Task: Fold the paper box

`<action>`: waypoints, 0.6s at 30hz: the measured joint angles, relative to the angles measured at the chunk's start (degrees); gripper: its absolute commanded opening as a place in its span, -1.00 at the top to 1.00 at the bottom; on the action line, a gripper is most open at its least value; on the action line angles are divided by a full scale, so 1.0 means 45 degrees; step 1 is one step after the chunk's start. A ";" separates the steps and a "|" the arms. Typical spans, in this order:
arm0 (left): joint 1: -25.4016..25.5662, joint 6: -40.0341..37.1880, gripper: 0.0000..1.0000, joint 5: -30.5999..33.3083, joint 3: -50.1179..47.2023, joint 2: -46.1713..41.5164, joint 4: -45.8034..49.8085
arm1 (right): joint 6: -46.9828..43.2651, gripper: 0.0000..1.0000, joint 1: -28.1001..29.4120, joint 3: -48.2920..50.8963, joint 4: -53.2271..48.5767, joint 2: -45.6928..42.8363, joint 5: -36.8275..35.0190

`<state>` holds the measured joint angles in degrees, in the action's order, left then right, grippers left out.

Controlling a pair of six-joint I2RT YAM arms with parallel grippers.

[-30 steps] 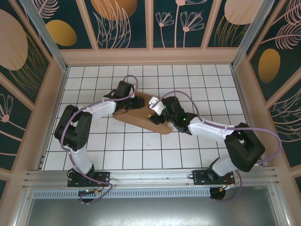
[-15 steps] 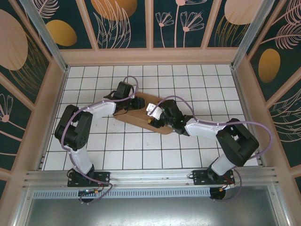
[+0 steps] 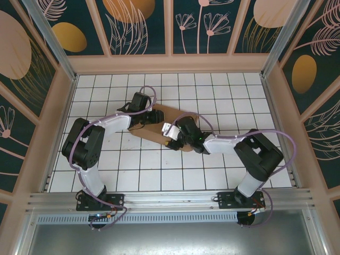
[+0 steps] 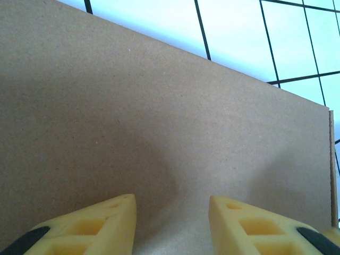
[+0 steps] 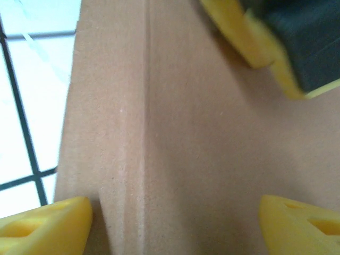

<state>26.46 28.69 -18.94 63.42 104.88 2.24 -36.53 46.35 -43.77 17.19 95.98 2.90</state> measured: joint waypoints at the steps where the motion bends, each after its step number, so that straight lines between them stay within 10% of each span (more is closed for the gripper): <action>1: 0.0000 -0.0019 0.18 -0.0029 0.0000 0.0005 -0.0019 | -0.0112 -0.59 0.0078 0.0000 0.0083 0.0223 -0.0321; 10: -0.0107 -0.0131 0.18 0.0010 0.0000 0.0102 -0.0311 | -0.1685 -0.19 0.0962 0.0296 0.2229 0.1190 -0.3667; 18: -0.0102 -0.0277 0.05 0.0073 -0.0005 0.0049 -0.0393 | -0.1642 -0.48 0.0957 0.0690 0.2550 0.0913 -0.3458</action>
<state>26.00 27.44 -18.61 63.40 105.10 0.47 -43.92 50.65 -40.66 28.67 100.09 -12.67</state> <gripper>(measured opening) 0.435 0.705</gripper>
